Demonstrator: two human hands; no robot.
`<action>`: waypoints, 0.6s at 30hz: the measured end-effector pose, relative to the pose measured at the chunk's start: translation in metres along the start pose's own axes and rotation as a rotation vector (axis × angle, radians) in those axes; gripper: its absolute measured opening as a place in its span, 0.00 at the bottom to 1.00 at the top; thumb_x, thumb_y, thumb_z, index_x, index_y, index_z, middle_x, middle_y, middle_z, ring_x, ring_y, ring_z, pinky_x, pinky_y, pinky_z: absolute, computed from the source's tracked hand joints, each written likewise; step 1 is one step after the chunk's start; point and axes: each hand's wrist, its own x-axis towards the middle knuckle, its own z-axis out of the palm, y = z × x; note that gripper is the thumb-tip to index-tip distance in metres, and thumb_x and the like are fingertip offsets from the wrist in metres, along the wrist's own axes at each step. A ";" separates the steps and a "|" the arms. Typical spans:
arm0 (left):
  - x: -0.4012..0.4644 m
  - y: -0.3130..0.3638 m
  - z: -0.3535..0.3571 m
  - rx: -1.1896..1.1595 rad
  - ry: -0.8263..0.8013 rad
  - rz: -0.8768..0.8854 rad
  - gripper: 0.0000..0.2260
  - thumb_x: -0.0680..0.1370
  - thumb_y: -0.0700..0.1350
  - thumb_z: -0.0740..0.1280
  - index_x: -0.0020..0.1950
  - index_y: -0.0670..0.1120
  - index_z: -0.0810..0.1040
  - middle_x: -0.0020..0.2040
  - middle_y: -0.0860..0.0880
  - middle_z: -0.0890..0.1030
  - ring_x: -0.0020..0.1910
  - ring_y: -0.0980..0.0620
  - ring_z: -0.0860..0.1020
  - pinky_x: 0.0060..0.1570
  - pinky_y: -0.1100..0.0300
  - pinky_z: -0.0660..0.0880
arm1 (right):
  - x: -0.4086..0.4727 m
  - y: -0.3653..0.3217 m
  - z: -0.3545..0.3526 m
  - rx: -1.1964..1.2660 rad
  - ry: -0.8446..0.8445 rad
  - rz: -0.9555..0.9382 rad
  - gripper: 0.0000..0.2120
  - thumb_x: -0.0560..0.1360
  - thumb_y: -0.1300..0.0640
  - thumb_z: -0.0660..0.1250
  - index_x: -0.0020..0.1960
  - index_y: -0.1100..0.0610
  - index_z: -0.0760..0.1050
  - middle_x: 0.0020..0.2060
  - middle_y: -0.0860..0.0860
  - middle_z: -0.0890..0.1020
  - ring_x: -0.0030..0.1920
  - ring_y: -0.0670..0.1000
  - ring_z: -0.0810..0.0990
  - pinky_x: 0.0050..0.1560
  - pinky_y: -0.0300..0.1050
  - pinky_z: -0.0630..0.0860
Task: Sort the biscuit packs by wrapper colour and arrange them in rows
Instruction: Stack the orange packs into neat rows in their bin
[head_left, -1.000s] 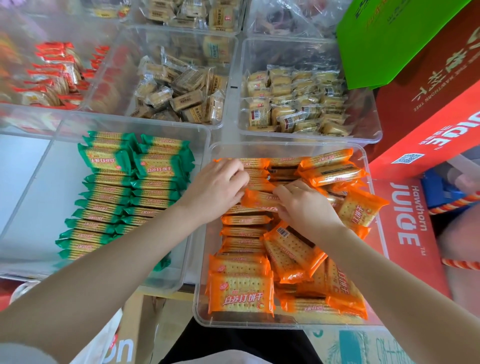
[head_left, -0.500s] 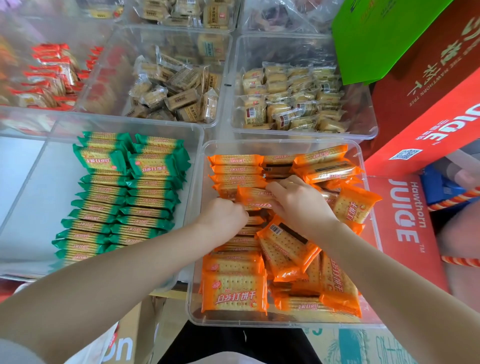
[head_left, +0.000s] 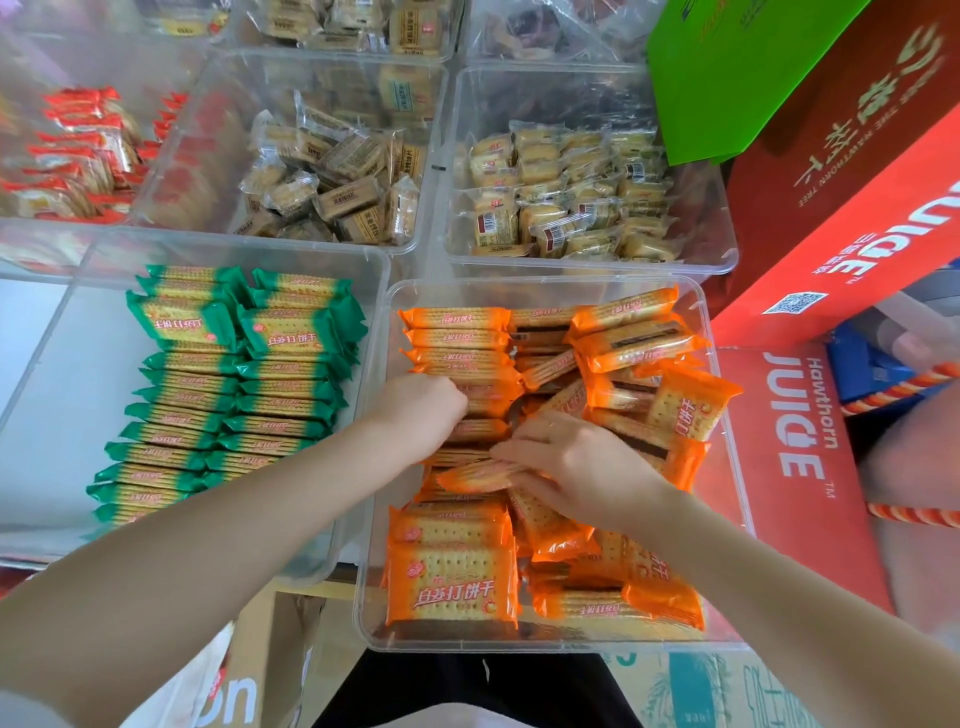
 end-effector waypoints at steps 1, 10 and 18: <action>0.000 -0.001 0.001 0.002 0.000 0.010 0.07 0.74 0.36 0.63 0.46 0.45 0.79 0.45 0.47 0.79 0.43 0.45 0.78 0.33 0.57 0.69 | 0.002 -0.005 0.004 0.020 -0.010 0.021 0.13 0.72 0.56 0.68 0.55 0.58 0.79 0.44 0.54 0.82 0.43 0.56 0.81 0.38 0.49 0.81; -0.008 0.001 -0.001 0.106 0.055 0.060 0.06 0.75 0.36 0.61 0.47 0.44 0.76 0.48 0.46 0.77 0.47 0.44 0.77 0.34 0.57 0.63 | -0.003 -0.029 0.015 0.100 -0.141 0.324 0.31 0.79 0.42 0.51 0.74 0.60 0.56 0.55 0.53 0.80 0.58 0.52 0.76 0.63 0.43 0.67; -0.008 -0.002 0.001 0.033 0.061 0.058 0.08 0.79 0.43 0.59 0.53 0.47 0.77 0.50 0.50 0.76 0.48 0.48 0.78 0.35 0.59 0.66 | -0.015 -0.012 0.028 -0.299 -0.261 0.325 0.29 0.74 0.45 0.48 0.52 0.62 0.82 0.44 0.56 0.84 0.48 0.58 0.81 0.56 0.51 0.75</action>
